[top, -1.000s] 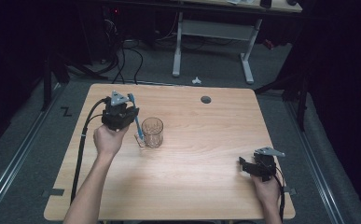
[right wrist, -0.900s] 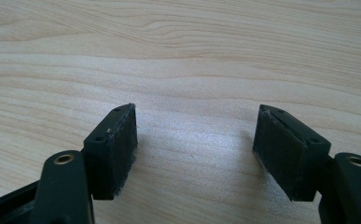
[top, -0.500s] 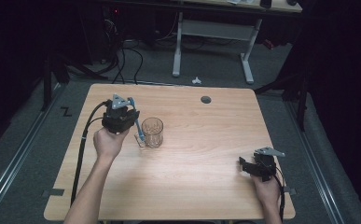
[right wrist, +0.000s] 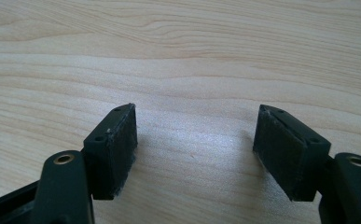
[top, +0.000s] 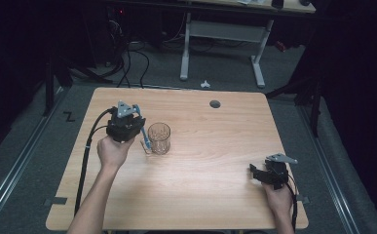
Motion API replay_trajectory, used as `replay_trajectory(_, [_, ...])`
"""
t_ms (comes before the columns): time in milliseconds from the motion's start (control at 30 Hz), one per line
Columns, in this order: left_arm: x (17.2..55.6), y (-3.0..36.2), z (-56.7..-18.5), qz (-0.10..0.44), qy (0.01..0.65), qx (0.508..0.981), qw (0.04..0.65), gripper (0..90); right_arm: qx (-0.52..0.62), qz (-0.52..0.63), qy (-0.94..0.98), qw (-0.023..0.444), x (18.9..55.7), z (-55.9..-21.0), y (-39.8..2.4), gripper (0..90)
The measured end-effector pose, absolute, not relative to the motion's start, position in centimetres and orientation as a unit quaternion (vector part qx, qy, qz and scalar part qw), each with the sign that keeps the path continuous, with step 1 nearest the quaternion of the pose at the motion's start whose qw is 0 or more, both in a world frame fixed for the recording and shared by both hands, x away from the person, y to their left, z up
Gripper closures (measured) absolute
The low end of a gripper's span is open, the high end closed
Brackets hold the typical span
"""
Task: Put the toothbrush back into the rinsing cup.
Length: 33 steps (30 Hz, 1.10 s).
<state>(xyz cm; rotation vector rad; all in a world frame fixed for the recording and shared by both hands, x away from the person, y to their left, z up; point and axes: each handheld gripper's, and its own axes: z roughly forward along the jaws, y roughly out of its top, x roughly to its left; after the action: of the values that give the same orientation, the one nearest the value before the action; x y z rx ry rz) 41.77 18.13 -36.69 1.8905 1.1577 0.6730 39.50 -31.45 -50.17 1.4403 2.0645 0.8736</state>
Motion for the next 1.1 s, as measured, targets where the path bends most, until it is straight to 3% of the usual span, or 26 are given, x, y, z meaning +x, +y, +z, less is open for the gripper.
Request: replay_trajectory(1100, [40.9,17.5,-38.3,0.300,0.436,0.751,0.395,80.6,0.525,0.318,0.753,0.237,39.5,-50.2,-31.5,30.5])
